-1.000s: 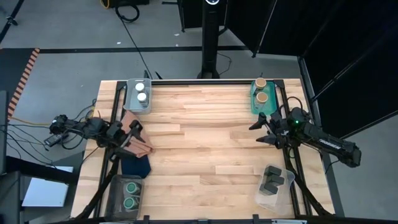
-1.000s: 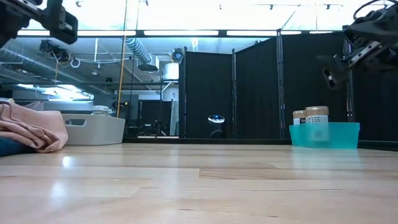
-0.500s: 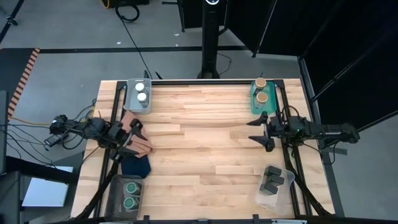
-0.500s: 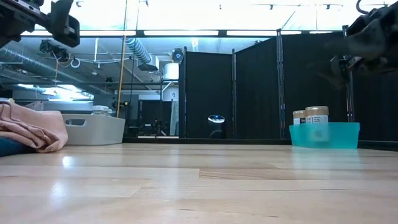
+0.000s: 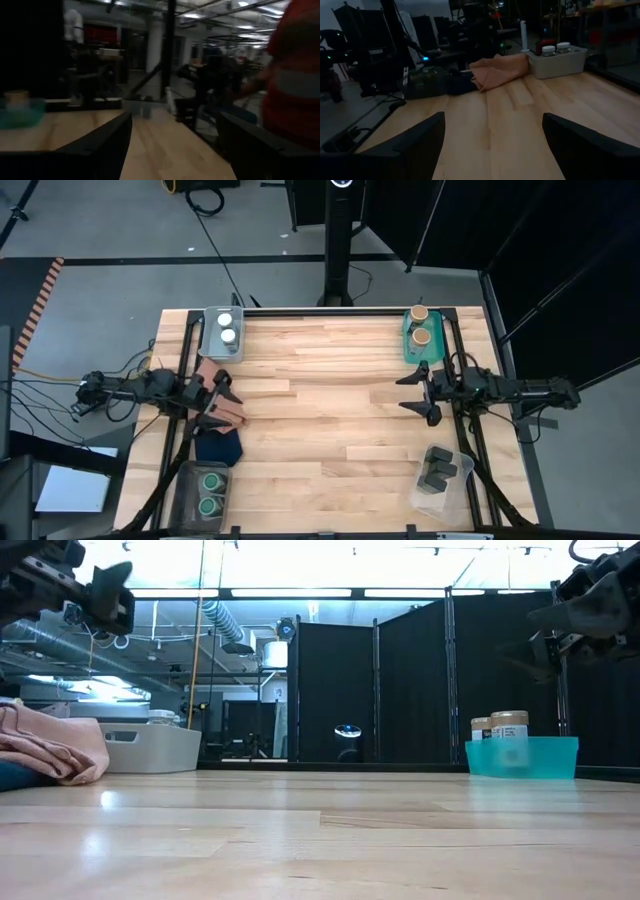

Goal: Sort spices by type
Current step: Return to Home Position

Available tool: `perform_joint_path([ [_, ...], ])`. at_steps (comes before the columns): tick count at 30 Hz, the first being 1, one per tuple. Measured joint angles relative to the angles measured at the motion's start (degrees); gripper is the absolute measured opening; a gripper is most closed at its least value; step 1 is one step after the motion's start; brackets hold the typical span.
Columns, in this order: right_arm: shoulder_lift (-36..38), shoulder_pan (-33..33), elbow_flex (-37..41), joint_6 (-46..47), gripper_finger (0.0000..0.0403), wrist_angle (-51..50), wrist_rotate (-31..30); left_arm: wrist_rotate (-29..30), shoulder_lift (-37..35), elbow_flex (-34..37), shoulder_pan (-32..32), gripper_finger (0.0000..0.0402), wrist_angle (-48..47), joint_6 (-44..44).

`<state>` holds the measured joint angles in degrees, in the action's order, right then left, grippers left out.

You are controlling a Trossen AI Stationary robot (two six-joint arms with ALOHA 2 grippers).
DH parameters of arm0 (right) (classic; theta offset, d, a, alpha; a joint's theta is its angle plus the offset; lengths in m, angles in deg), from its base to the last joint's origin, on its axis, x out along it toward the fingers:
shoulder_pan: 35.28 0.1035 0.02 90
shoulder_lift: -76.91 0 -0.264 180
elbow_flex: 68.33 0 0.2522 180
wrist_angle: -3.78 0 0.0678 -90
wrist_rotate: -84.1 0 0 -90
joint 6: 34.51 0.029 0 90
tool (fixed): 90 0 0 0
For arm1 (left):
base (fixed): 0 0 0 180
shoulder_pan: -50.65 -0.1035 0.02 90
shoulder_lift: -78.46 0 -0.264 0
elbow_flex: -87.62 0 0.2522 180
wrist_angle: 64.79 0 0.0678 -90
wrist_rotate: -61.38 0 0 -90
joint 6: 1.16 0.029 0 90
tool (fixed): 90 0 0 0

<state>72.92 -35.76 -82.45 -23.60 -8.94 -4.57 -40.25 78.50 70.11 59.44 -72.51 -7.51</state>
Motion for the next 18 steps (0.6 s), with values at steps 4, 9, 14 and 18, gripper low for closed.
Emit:
perform_joint_path([
  [4, 0.04, -0.01, 0.0, -0.46, 0.0342, 0.24, 1.31, -2.75, 0.0, -0.02, -0.58, 0.0294, -2.18, -1.82],
  [9, 0.02, -0.01, 0.0, -1.76, 0.0338, 0.38, 1.32, -1.88, 0.0, -0.02, -0.62, 0.0294, -3.93, -1.36],
  [14, 0.02, -0.07, 0.0, -2.43, 0.0338, 0.71, 1.26, 0.05, -0.01, 0.35, -0.62, 0.0294, -6.08, -1.64],
  [18, 0.02, -0.07, 0.0, -3.06, 0.0339, 1.0, 1.22, 5.4, -0.01, 1.13, -0.6, 0.0294, -6.11, -2.68],
])
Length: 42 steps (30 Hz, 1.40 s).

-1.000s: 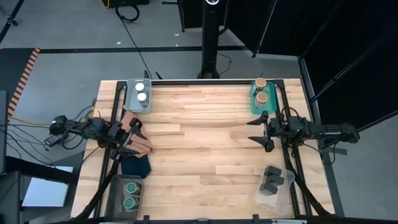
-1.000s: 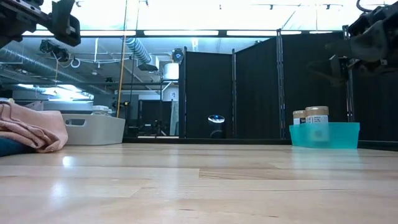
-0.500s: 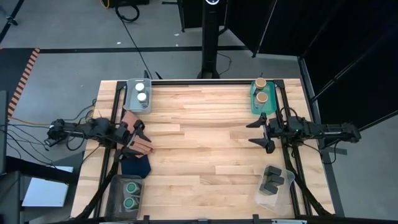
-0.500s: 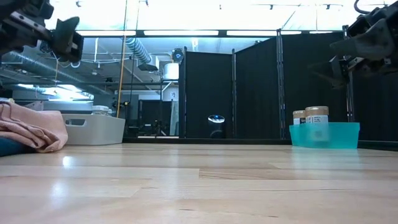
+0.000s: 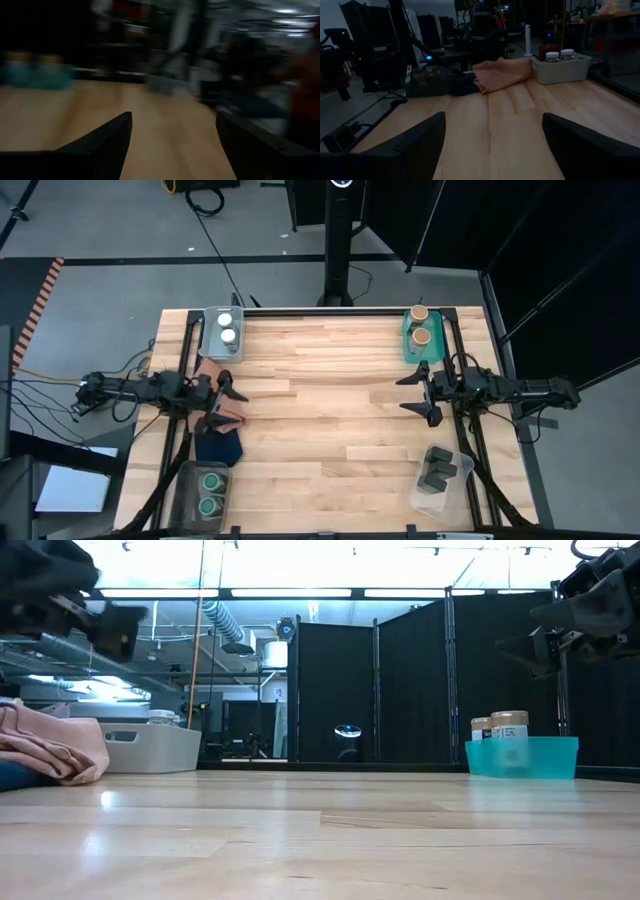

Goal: Sort spices by type
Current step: Return to Home Position

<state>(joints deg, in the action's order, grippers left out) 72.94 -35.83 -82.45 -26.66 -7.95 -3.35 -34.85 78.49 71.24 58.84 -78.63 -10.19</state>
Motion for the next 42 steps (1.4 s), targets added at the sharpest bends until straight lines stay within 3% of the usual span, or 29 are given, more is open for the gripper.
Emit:
perform_joint_path([
  [3, 0.0, 0.0, 0.0, 0.05, 0.0337, 0.05, -0.02, 8.21, 0.01, 0.07, 0.0, 0.0294, -0.07, 4.57],
  [6, 0.0, 0.0, 0.0, 0.02, 0.0337, 0.38, -0.04, 12.0, -0.01, 0.09, 0.0, 0.0294, -0.1, 8.31],
  [10, 0.0, 0.0, 0.0, -0.41, 0.0339, 0.63, -0.1, 8.37, 0.01, 0.65, 0.0, 0.0294, -2.63, 5.52],
  [15, 0.0, 0.0, 0.0, -1.02, 0.0337, -0.23, -0.11, 2.5, 0.01, 2.13, 0.02, 0.0294, 1.75, 5.57],
  [33, -0.25, 0.0, 0.0, -3.49, 0.034, -0.94, -1.48, 4.79, 0.01, 2.13, 0.02, 0.0294, 1.45, 10.04],
  [42, -0.55, 0.0, 0.0, 1.08, 0.0339, -0.25, -2.49, 4.79, 0.0, 2.15, 0.02, 0.0294, 2.39, 10.18],
])
